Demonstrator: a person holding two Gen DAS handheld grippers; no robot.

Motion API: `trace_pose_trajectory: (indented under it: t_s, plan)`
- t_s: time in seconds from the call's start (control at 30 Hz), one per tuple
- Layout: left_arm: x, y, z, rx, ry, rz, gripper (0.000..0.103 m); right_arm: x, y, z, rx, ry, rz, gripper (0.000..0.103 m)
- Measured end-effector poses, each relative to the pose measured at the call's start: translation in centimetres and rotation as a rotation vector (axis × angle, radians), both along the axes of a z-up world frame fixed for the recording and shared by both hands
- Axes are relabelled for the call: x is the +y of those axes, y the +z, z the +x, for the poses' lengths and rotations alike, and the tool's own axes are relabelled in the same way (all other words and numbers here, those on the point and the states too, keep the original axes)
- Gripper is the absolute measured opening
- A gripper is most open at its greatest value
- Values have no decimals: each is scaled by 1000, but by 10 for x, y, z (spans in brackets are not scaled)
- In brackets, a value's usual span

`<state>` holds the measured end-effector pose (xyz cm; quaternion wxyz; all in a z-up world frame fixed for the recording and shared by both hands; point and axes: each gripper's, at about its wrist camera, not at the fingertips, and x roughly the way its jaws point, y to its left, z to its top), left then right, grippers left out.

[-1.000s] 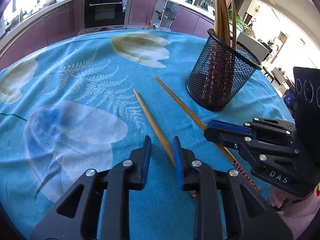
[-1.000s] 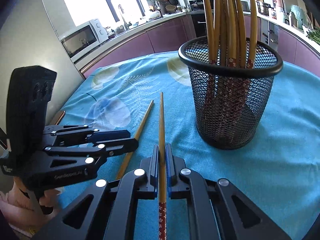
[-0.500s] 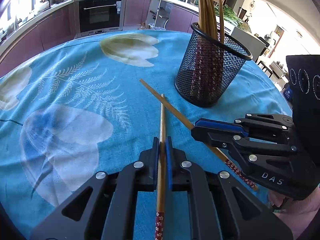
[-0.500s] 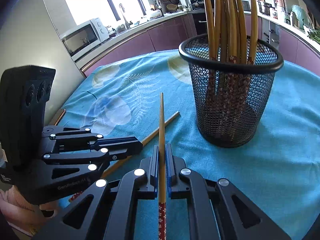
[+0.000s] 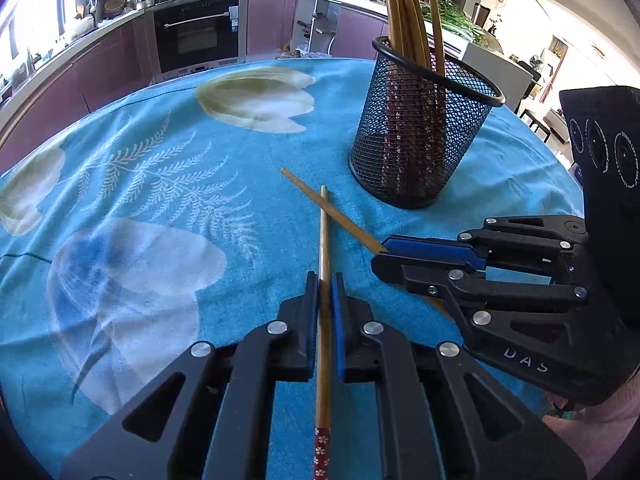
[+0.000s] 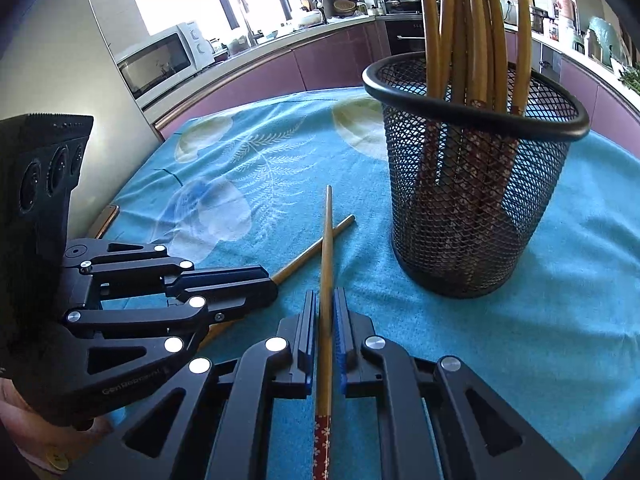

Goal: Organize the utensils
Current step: 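Lift the left gripper's chopstick upright toward the mesh cup while the right gripper raises its own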

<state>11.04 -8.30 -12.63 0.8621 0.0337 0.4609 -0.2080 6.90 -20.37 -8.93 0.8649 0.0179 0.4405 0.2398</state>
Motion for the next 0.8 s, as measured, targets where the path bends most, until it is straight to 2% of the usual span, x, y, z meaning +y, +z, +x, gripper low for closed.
trace_pose_trajectory:
  t_s: [0.4, 0.8]
  plan:
    - [6, 9, -4, -20, 24, -16, 7, -7, 13, -5, -36, -7, 38, 6]
    - [16, 44, -18, -82, 5, -89, 7, -20, 46, -22, -121, -8, 101, 6]
